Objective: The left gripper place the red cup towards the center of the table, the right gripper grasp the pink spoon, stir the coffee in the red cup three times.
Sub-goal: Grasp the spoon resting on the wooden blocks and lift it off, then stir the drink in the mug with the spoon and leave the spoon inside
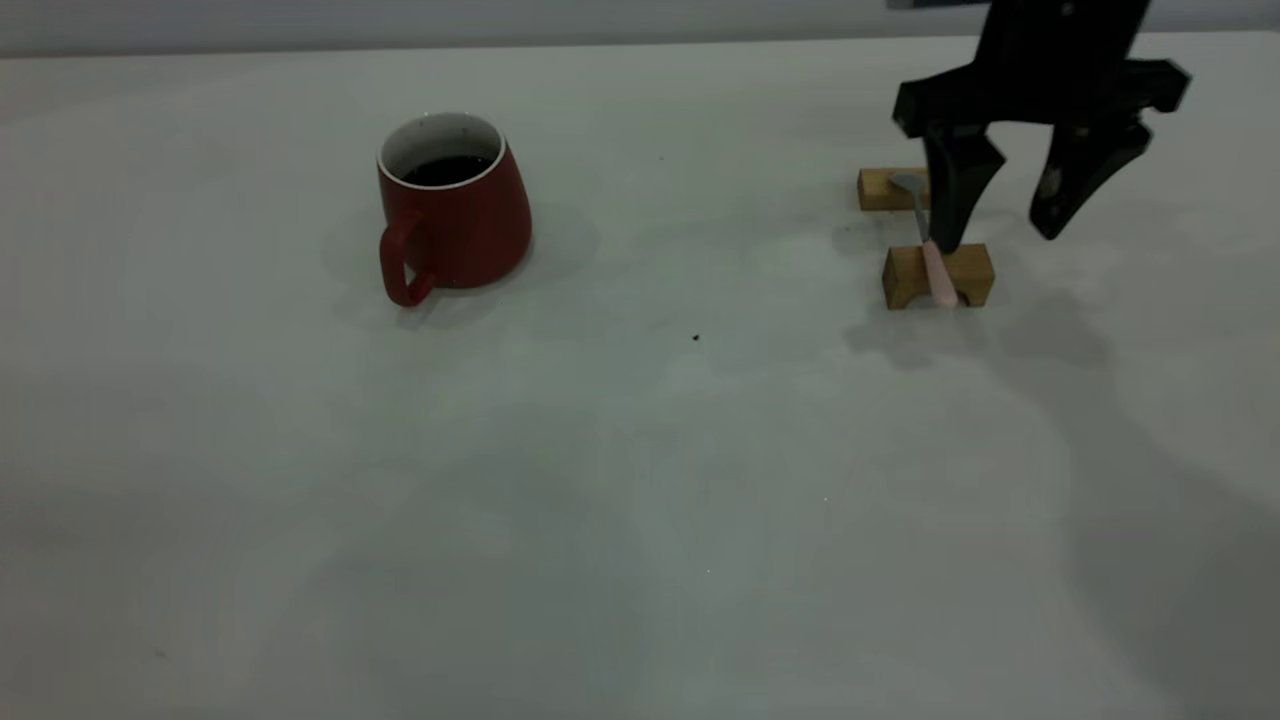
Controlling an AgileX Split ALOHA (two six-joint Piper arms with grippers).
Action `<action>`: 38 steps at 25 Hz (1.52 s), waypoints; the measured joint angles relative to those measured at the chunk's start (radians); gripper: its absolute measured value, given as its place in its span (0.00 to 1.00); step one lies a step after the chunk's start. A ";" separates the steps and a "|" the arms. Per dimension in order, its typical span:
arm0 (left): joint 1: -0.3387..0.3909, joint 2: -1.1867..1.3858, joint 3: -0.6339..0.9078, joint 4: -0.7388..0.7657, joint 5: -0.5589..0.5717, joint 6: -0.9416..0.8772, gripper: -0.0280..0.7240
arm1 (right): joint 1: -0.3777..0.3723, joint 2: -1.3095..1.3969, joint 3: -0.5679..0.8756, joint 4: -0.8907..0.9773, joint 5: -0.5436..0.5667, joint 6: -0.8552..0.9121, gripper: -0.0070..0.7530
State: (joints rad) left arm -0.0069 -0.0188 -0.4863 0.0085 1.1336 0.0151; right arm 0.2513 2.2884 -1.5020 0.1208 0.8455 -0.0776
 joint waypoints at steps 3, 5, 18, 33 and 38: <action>0.000 0.000 0.000 0.000 0.000 0.000 0.35 | 0.005 0.055 -0.061 0.003 0.032 -0.010 0.88; 0.000 0.000 0.000 0.000 0.000 0.000 0.35 | 0.009 0.071 -0.072 0.005 0.030 -0.010 0.88; 0.000 0.000 0.000 0.000 0.000 0.000 0.35 | 0.019 0.156 -0.074 0.001 -0.072 -0.010 0.81; 0.000 0.000 0.000 0.000 0.000 0.000 0.35 | 0.019 0.053 -0.089 -0.083 -0.036 0.098 0.19; 0.000 0.000 0.000 0.000 0.000 0.000 0.35 | 0.026 -0.109 -0.165 0.331 0.041 0.097 0.19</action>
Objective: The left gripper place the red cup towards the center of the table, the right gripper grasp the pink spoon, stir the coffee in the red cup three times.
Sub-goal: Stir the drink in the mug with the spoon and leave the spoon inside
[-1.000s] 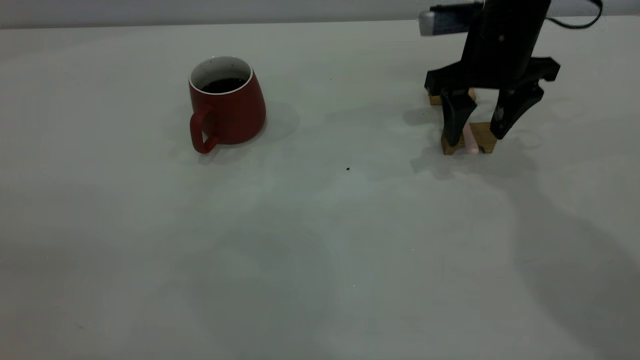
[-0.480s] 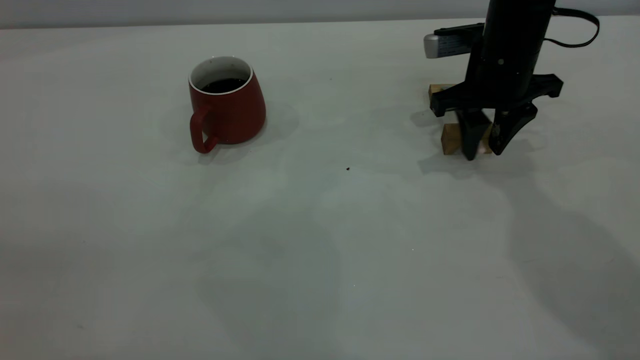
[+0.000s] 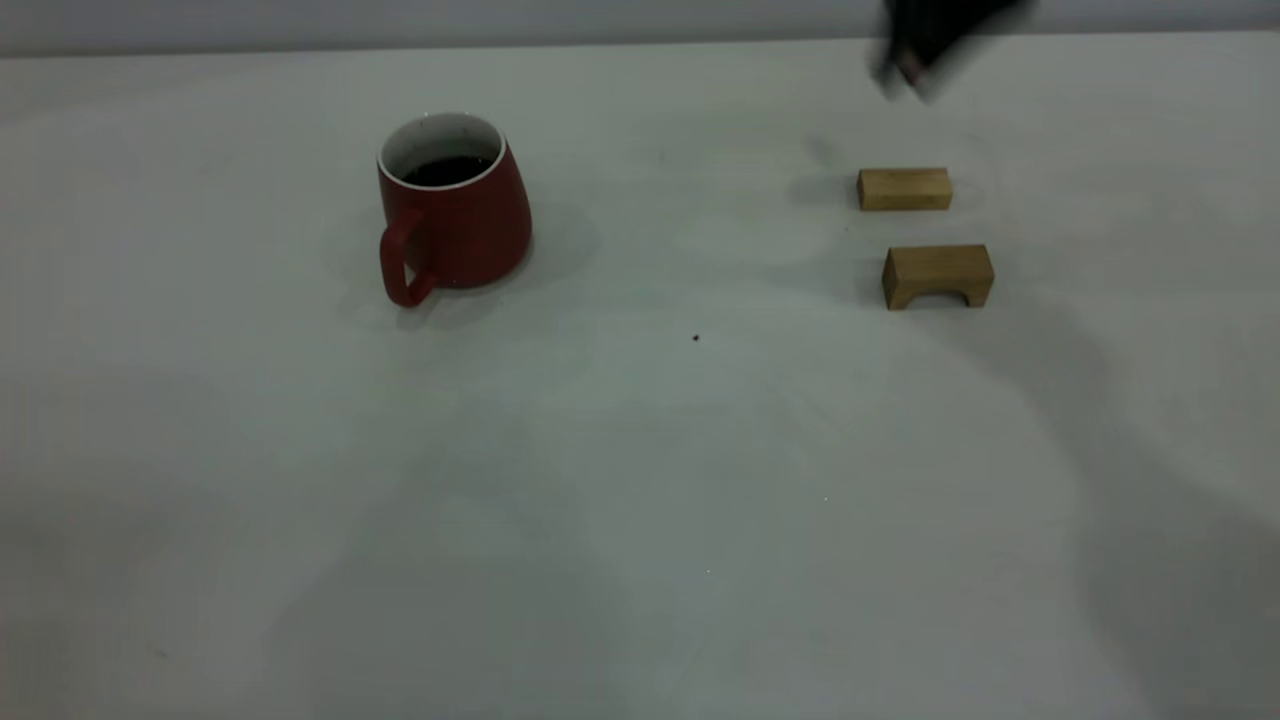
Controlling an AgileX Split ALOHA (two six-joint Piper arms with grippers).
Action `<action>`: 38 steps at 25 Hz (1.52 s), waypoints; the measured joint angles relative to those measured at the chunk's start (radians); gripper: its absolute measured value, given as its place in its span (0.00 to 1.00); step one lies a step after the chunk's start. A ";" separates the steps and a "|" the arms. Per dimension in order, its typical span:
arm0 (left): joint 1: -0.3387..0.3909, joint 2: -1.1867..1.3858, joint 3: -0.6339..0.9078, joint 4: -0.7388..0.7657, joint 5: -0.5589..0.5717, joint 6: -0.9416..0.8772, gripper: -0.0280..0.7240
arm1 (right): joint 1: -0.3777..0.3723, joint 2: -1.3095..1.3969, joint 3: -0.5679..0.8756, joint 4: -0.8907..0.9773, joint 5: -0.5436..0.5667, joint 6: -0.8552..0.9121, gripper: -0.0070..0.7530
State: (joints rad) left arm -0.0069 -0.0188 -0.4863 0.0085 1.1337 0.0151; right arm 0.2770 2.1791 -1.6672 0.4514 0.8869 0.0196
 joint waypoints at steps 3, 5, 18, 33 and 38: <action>0.000 0.000 0.000 0.000 0.000 0.000 0.35 | 0.042 -0.006 -0.011 0.322 -0.024 0.000 0.19; 0.000 0.000 0.000 0.000 0.000 0.000 0.35 | 0.084 0.012 -0.010 0.507 -0.080 0.000 0.19; 0.000 0.000 0.000 0.000 0.000 0.000 0.35 | 0.255 0.144 -0.066 1.306 -0.289 0.294 0.19; 0.000 0.000 0.000 0.000 0.000 0.000 0.35 | 0.283 0.357 -0.300 1.309 -0.255 0.804 0.19; 0.000 0.000 0.000 0.000 0.000 0.000 0.35 | 0.283 0.415 -0.331 1.310 -0.248 0.869 0.19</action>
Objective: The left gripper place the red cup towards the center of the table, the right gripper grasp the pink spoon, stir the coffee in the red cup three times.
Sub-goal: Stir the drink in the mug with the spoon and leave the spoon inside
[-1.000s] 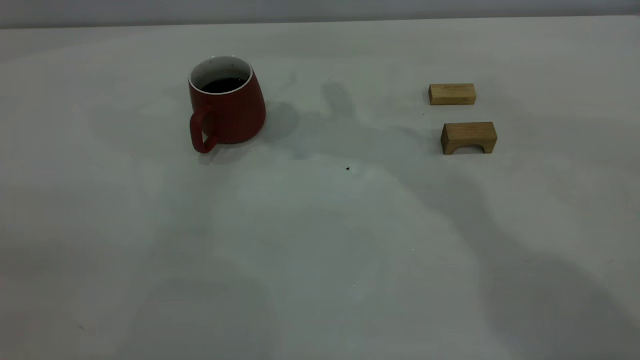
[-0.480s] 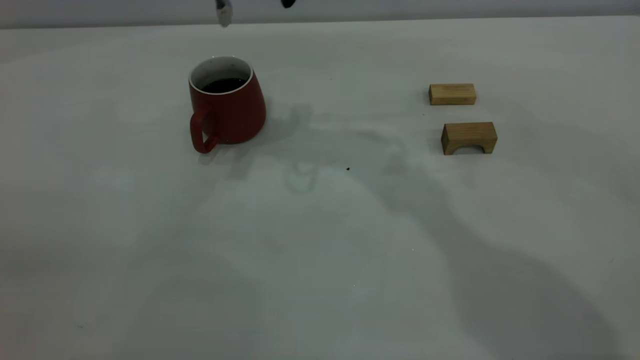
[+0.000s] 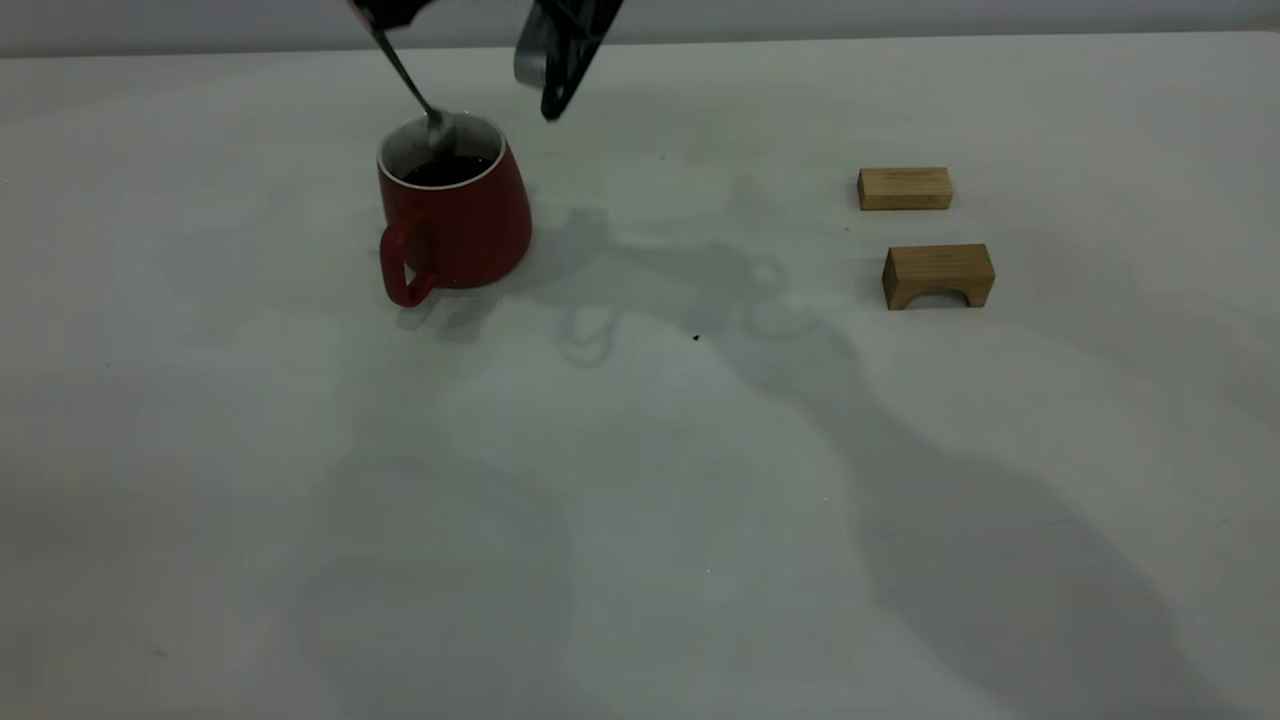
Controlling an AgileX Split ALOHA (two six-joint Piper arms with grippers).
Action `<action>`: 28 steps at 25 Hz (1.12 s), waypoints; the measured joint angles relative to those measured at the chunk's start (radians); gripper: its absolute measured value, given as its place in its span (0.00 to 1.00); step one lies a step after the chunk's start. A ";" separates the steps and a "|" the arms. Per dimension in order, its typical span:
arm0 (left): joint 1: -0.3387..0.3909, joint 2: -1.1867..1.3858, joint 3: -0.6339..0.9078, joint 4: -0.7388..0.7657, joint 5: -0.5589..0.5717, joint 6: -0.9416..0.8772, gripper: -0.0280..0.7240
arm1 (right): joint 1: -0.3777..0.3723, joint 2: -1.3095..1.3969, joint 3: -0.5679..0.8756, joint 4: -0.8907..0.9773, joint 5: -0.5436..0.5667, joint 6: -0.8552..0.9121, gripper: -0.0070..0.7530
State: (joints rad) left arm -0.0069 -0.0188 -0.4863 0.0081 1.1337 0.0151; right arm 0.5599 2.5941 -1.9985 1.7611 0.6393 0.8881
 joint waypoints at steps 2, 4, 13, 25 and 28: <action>0.000 0.000 0.000 0.000 0.000 0.000 0.35 | 0.000 0.023 -0.005 0.000 0.002 0.002 0.19; 0.000 0.000 0.000 0.000 0.000 0.000 0.35 | 0.000 0.045 -0.006 0.000 0.001 0.004 0.19; 0.000 0.000 0.000 0.000 0.000 0.000 0.35 | -0.001 0.121 -0.128 -0.002 0.039 -0.041 0.19; 0.000 0.000 0.000 0.000 0.000 0.000 0.35 | -0.057 0.168 -0.147 -0.018 0.082 0.044 0.19; 0.000 0.000 0.000 0.000 0.000 0.000 0.35 | -0.040 0.173 -0.147 -0.005 0.091 -0.020 0.19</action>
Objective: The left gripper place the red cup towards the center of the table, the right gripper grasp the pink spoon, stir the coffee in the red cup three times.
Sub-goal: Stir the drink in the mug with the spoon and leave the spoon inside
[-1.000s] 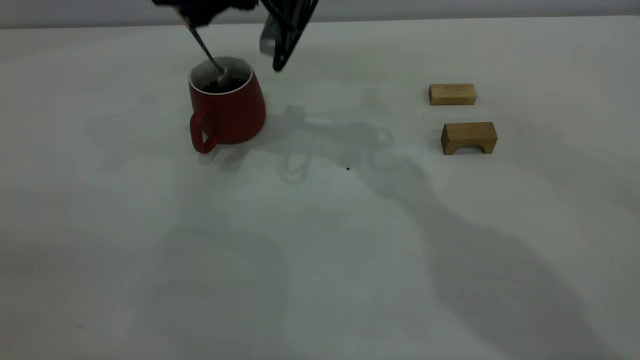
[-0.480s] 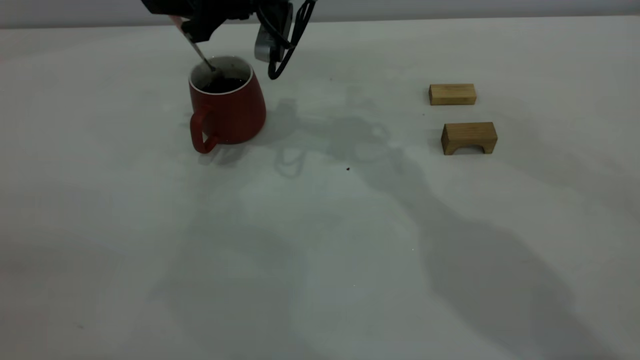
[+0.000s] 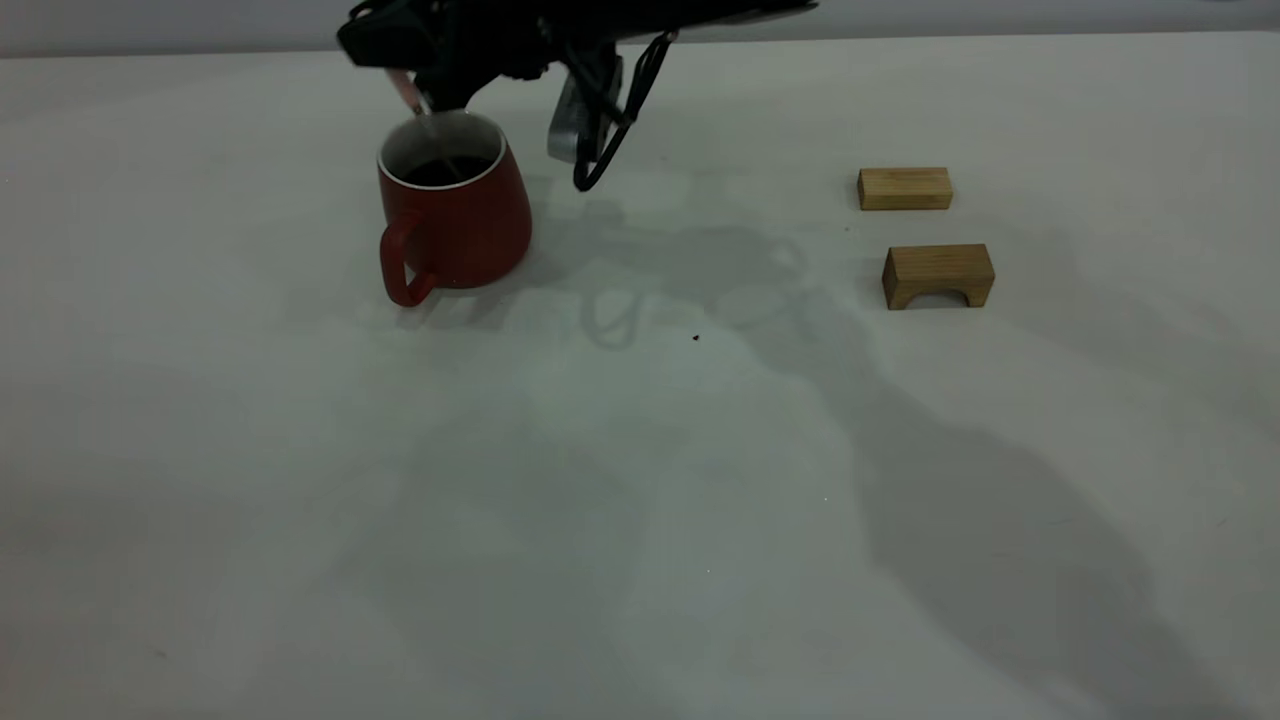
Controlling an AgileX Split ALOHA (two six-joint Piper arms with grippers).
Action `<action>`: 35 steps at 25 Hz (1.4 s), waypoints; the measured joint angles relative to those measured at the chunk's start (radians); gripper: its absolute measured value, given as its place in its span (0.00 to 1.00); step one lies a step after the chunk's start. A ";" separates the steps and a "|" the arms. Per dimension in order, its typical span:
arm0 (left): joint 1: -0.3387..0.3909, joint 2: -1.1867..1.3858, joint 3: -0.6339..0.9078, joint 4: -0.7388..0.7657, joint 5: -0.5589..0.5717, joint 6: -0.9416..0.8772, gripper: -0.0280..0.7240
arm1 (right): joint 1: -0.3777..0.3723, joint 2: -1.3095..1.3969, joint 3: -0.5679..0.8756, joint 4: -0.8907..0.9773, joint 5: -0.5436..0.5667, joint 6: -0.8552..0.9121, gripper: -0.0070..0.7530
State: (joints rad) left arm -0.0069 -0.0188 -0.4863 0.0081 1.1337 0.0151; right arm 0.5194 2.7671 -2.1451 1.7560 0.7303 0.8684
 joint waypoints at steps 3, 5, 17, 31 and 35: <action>0.000 0.000 0.000 0.000 0.000 0.000 0.35 | 0.005 0.001 0.000 0.000 0.004 -0.138 0.19; 0.000 0.000 0.000 0.000 0.000 0.000 0.35 | 0.000 0.001 0.000 0.001 0.010 -0.214 0.19; 0.000 0.000 0.000 0.000 0.000 0.000 0.35 | -0.033 0.003 0.000 -0.041 0.080 0.073 0.19; 0.000 0.000 0.000 0.000 0.000 0.000 0.35 | -0.030 0.011 0.000 -0.013 0.114 -0.295 0.19; 0.000 0.000 0.000 0.000 0.000 0.000 0.35 | -0.030 0.011 0.000 -0.014 0.187 -0.302 0.19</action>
State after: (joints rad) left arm -0.0069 -0.0188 -0.4863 0.0081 1.1337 0.0151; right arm 0.4896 2.7782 -2.1451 1.7423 0.9177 0.5663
